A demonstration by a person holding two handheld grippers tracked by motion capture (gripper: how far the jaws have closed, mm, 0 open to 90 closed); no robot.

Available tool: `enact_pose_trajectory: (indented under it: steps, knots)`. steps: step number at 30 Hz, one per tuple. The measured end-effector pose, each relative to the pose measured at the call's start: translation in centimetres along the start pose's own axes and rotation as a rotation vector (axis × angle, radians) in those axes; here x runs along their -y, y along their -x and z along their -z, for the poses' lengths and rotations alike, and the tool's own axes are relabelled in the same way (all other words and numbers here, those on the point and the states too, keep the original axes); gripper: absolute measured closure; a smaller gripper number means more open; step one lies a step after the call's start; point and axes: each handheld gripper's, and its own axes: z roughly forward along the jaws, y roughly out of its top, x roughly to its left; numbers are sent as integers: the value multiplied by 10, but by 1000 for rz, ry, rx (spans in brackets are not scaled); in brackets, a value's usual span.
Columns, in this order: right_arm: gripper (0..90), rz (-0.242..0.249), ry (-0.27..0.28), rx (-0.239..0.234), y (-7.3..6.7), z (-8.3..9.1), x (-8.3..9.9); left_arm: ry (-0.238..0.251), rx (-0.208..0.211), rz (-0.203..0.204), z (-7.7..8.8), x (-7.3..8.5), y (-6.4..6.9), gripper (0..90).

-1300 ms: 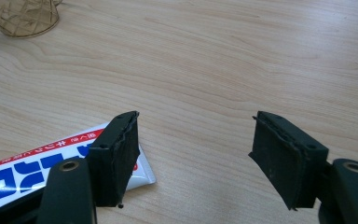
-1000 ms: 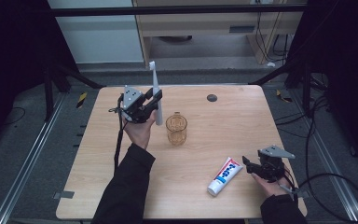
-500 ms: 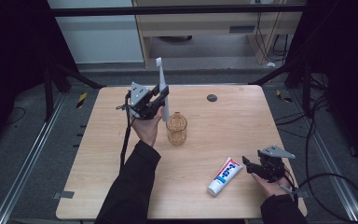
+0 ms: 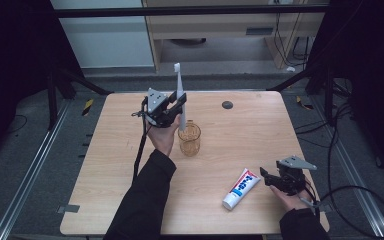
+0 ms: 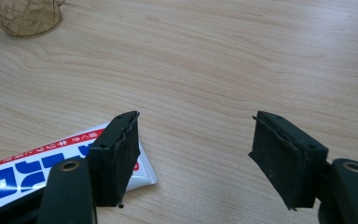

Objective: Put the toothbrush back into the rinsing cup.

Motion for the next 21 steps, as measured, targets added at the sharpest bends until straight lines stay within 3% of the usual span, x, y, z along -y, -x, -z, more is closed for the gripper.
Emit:
enact_pose_trajectory:
  steps: [21]
  knots:
    - [324,11,-7,3,0,-1,0,-21,23,14,-1,26,-3,672]
